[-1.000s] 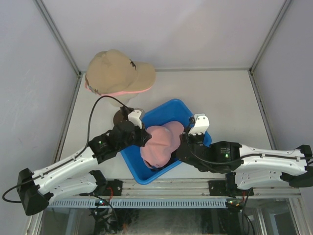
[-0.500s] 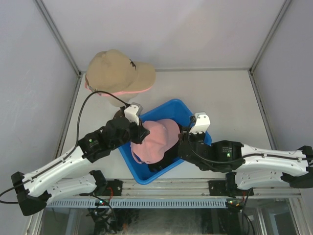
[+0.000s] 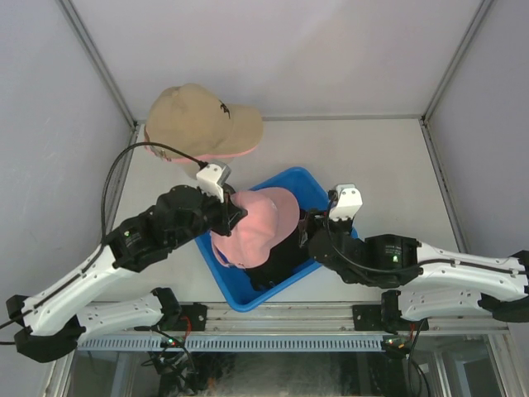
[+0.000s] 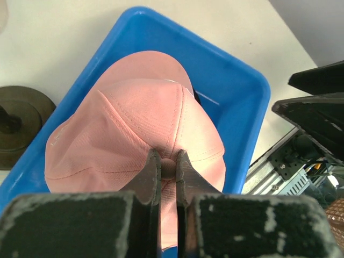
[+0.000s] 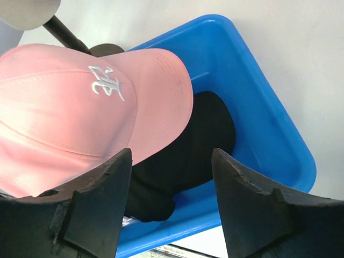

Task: Stack the hats
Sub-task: Pick up the hat from the bin.

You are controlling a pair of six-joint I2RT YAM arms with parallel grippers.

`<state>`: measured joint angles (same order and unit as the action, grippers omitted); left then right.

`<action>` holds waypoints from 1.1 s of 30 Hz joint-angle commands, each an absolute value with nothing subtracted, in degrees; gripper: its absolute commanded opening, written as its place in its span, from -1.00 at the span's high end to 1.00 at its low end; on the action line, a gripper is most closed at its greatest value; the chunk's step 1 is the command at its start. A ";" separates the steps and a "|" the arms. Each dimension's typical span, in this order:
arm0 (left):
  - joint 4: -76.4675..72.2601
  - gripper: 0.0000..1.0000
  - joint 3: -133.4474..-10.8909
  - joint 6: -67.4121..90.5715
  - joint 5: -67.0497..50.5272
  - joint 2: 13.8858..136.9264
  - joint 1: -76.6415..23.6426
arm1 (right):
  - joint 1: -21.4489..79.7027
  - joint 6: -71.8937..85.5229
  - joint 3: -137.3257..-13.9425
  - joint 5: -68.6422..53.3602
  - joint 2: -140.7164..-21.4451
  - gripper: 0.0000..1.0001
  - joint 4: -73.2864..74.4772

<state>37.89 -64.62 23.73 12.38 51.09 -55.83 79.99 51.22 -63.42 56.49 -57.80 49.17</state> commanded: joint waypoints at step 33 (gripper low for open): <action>54.22 1.00 -119.38 9.54 11.33 57.48 -59.01 | 61.00 32.34 -67.15 20.99 -47.29 -0.39 11.67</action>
